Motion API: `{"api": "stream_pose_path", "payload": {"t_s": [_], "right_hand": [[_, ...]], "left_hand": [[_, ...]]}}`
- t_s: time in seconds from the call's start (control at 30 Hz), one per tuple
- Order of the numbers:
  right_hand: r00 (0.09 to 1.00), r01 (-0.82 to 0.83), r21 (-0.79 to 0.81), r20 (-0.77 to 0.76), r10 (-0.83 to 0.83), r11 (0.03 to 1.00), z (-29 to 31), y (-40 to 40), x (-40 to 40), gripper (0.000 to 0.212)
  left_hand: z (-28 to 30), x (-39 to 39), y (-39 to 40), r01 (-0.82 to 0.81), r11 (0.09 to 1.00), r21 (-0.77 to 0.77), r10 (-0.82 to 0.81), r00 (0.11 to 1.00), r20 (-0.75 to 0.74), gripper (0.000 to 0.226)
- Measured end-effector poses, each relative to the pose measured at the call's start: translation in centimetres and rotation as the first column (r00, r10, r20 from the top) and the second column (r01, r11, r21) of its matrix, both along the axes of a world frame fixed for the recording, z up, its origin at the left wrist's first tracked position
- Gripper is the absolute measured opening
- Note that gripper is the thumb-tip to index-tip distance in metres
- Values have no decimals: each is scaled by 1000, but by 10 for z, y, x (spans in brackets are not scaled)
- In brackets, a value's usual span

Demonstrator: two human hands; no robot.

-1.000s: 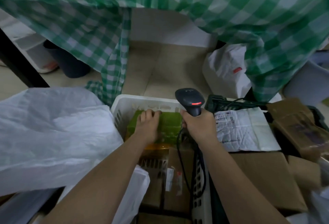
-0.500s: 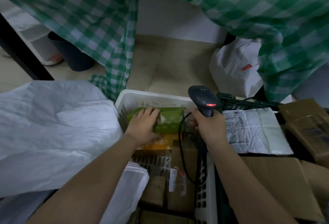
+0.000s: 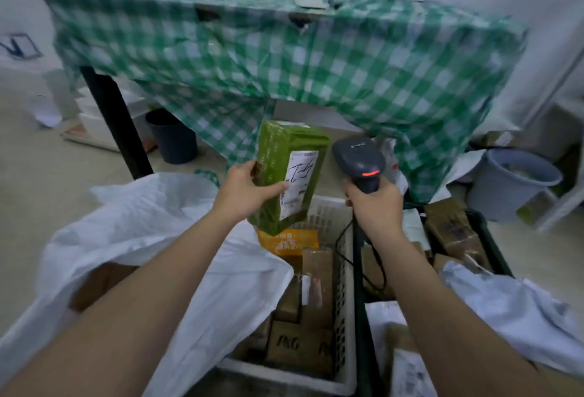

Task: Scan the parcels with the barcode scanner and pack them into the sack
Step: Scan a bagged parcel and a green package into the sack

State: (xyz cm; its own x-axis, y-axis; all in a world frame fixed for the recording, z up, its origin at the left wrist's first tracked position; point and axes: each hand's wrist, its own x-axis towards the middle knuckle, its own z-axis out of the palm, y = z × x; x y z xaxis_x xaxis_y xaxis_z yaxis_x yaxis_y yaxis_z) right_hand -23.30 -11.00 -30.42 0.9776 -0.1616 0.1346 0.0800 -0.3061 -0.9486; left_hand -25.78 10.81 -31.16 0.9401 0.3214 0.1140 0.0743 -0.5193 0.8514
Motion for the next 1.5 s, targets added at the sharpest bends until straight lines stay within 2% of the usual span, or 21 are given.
{"api": "stream_pose_path", "payload": {"t_s": [0.07, 0.17, 0.27, 0.33, 0.47, 0.57, 0.73, 0.8, 0.9, 0.97, 1.07, 1.17, 1.3, 1.37, 1.43, 1.5], "right_hand": [[1000, -18, -18, 18, 18, 1000, 17, 0, -25, 23], [996, -84, 25, -15, 85, 996, 28, 1, -60, 19], [981, -189, -14, -51, 188, 982, 21, 3, -89, 17], [970, -239, -55, -67, 235, 970, 12, 6, -103, 18], [958, -271, -19, -105, 268, 962, -15, 8, -117, 17], [966, -239, 66, -84, 244, 969, -26, 8, -114, 15], [986, -166, 132, -8, 169, 977, -28, 5, -94, 16], [970, -230, 95, -62, 236, 969, -33, 1, -89, 11], [921, -325, 58, -205, 330, 944, -48, -2, -85, 20], [875, -368, 74, -308, 373, 927, -62, -2, -86, 27], [831, -383, 54, -417, 369, 922, -82, 0, -93, 31], [820, -398, -25, -458, 343, 917, -101, 4, -100, 20], [813, -439, -188, -500, 299, 879, -116, 10, -106, 23], [819, -433, -204, -496, 288, 878, -119, 10, -105, 27], [822, -443, -227, -490, 291, 867, -121, 8, -103, 27], [823, -440, -222, -486, 292, 870, -123, 7, -102, 24]], "left_hand": [[16, -32, 4, 23, 992, -123, -25, 999, -22, 53], [26, -74, 12, 48, 976, -212, -64, 995, -71, 37], [23, -109, 16, 55, 959, -279, -88, 991, -104, 12], [12, -123, 17, 33, 947, -321, -83, 986, -142, 12], [-15, -139, 18, 16, 911, -413, -108, 973, -202, 36], [-28, -142, 20, 48, 936, -348, -119, 975, -188, 27], [-34, -129, 13, 170, 952, -255, -241, 929, -280, 34], [-37, -125, 7, 246, 958, -149, -285, 887, -363, 50], [-46, -122, -3, 370, 929, -5, -330, 822, -463, 63], [-55, -120, -6, 406, 914, 21, -342, 797, -498, 65], [-71, -121, -5, 426, 904, 35, -338, 762, -552, 84], [-88, -127, -6, 440, 897, 24, -348, 740, -576, 91], [-97, -135, -10, 439, 898, 32, -356, 767, -533, 89], [-96, -136, -4, 476, 870, 128, -333, 758, -561, 89], [-92, -138, 8, 557, 778, 292, -254, 703, -664, 100], [-87, -143, 23, 572, 777, 265, -198, 620, -759, 114]]}}
